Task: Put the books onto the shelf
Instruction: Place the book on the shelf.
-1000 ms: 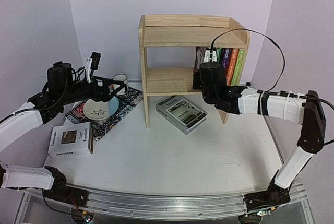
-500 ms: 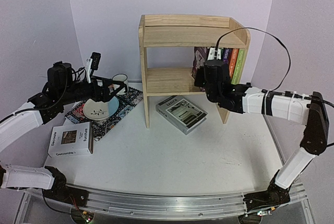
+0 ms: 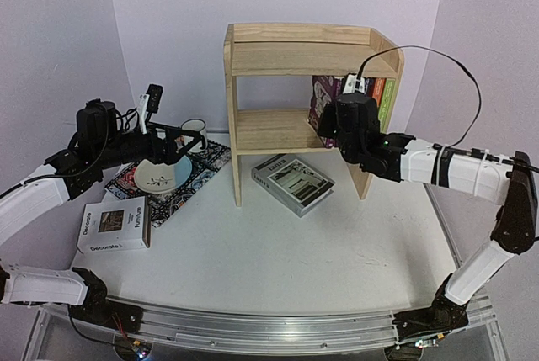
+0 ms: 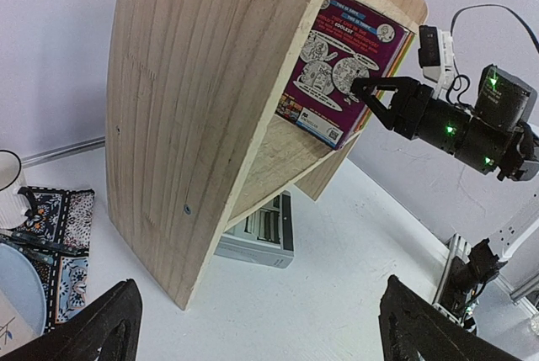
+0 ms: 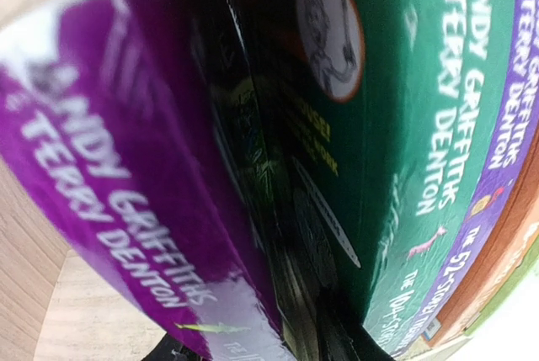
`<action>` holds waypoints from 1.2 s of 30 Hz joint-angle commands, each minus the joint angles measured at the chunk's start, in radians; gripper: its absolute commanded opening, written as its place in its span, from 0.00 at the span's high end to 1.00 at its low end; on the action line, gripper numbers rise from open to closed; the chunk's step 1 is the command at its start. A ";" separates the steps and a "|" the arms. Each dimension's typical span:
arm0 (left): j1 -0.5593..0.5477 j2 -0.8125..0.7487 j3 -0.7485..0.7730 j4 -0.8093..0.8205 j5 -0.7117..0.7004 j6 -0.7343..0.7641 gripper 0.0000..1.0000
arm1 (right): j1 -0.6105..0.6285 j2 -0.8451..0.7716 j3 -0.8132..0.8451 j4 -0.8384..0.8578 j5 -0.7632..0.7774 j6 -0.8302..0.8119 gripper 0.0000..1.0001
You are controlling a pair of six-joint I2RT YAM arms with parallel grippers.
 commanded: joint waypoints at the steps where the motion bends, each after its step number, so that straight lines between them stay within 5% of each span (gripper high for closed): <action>1: 0.000 0.002 0.038 0.034 0.016 -0.006 0.00 | -0.006 -0.046 0.000 -0.025 -0.009 0.051 0.59; 36: 0.000 0.012 0.032 0.047 0.034 -0.019 0.00 | 0.047 -0.083 -0.011 -0.074 -0.002 0.061 0.44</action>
